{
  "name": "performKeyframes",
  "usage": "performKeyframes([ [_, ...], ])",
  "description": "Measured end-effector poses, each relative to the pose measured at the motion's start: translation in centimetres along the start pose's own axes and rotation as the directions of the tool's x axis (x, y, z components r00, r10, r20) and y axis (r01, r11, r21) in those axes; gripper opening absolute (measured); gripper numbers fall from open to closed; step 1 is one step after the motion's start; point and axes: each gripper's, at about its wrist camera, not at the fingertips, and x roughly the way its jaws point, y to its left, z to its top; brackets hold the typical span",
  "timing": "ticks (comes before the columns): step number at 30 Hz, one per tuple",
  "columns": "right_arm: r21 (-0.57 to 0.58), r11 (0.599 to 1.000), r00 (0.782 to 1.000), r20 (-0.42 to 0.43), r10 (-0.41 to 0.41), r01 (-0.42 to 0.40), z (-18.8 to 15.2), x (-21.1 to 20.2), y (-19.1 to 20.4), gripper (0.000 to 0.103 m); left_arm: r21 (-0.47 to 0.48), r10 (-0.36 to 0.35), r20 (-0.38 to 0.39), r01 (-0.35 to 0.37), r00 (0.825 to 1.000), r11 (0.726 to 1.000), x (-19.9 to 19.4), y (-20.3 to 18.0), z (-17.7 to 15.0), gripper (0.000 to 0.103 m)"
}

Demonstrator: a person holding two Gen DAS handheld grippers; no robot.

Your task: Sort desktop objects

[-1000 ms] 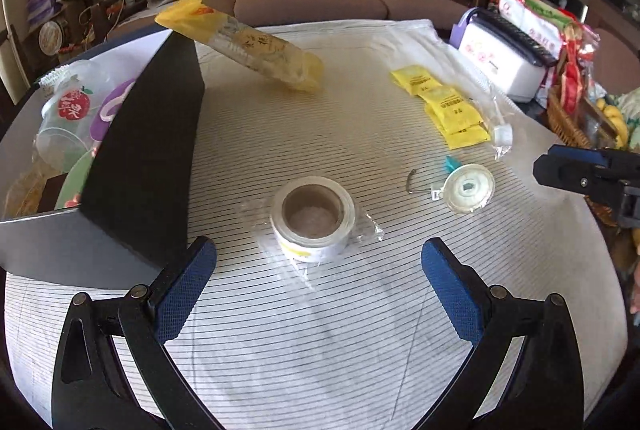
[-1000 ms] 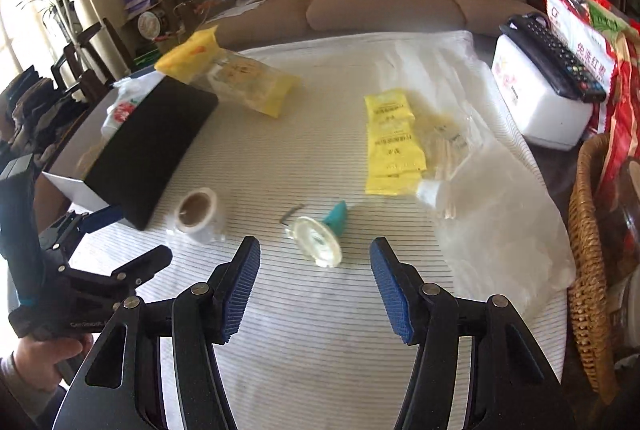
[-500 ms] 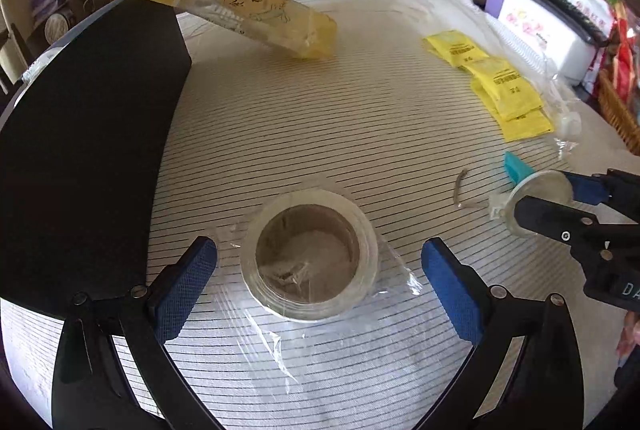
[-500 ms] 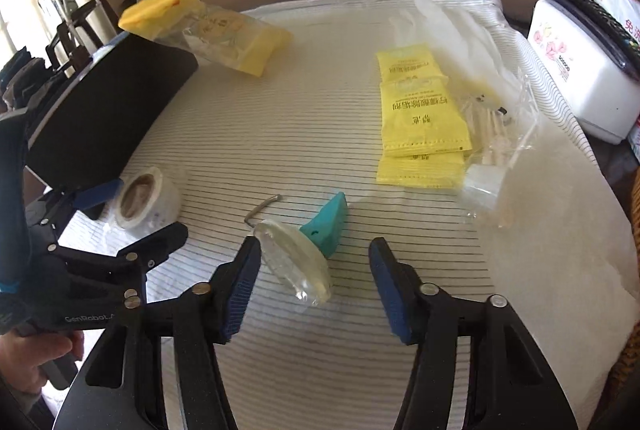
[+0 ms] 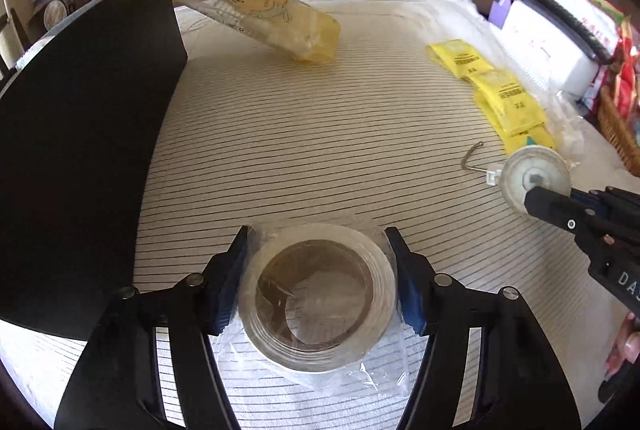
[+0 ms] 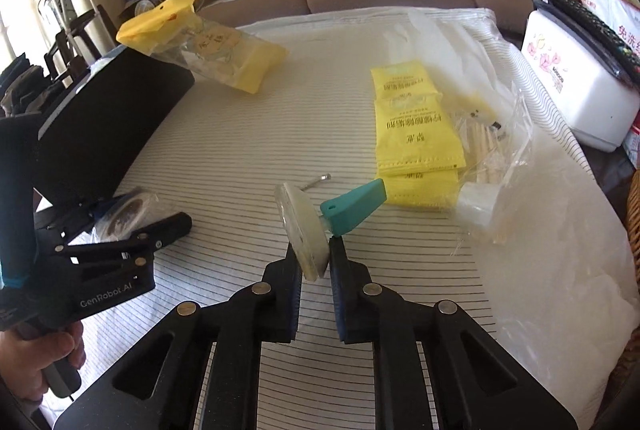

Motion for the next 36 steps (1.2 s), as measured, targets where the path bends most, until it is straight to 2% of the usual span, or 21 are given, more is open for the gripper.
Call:
performKeyframes([
  [8, -0.049, 0.999, 0.999, 0.041, 0.020, -0.018, 1.1, -2.0, 2.1, 0.012, -0.043, -0.059, 0.052, 0.061, 0.997, 0.997, -4.3, 1.4, 0.1, 0.060],
  [14, -0.089, 0.995, 0.995, 0.084, 0.062, -0.055, 2.0, -4.8, 4.9, 0.009, -0.044, -0.091, 0.096, 0.096, 0.991, 0.994, -8.5, 2.3, 1.3, 0.060],
  [18, -0.117, 0.992, 0.991, 0.118, 0.069, -0.055, 2.6, -7.1, 6.6, 0.009, -0.063, -0.099, 0.111, 0.107, 0.989, 0.992, -10.9, 4.1, 1.5, 0.060],
  [21, -0.078, 0.996, 0.991, 0.127, 0.053, -0.043, 2.6, -7.8, 6.1, 0.010, -0.075, -0.098, 0.121, 0.107, 0.988, 0.991, -12.8, 5.4, 1.1, 0.060],
  [23, -0.022, 0.998, 0.991, 0.118, 0.067, -0.065, 2.3, -7.5, 5.0, 0.020, -0.078, -0.099, 0.131, 0.109, 0.986, 0.991, -14.2, 6.1, 0.5, 0.060],
  [25, 0.028, 0.995, 0.992, 0.091, 0.090, -0.092, 1.8, -6.6, 4.1, 0.050, -0.082, -0.107, 0.139, 0.119, 0.985, 0.990, -15.1, 6.6, -0.2, 0.061],
  [27, 0.035, 0.996, 0.994, 0.071, 0.085, -0.087, 1.3, -5.6, 4.0, 0.055, -0.089, -0.109, 0.145, 0.122, 0.984, 0.988, -15.6, 7.0, -1.0, 0.061],
  [30, 0.067, 0.989, 0.990, 0.056, 0.127, -0.131, 0.9, -4.3, 4.0, 0.057, -0.097, -0.117, 0.140, 0.131, 0.983, 0.987, -15.6, 7.5, -2.4, 0.061],
  [35, 0.121, 0.977, 0.985, 0.044, 0.169, -0.173, 0.7, -2.2, 3.9, 0.062, -0.148, -0.149, 0.135, 0.169, 0.980, 0.975, -14.0, 8.2, -4.0, 0.061],
  [36, 0.122, 0.977, 0.984, 0.046, 0.173, -0.177, 0.7, -2.0, 3.9, 0.066, -0.156, -0.156, 0.133, 0.176, 0.979, 0.972, -13.6, 8.3, -4.3, 0.061],
])
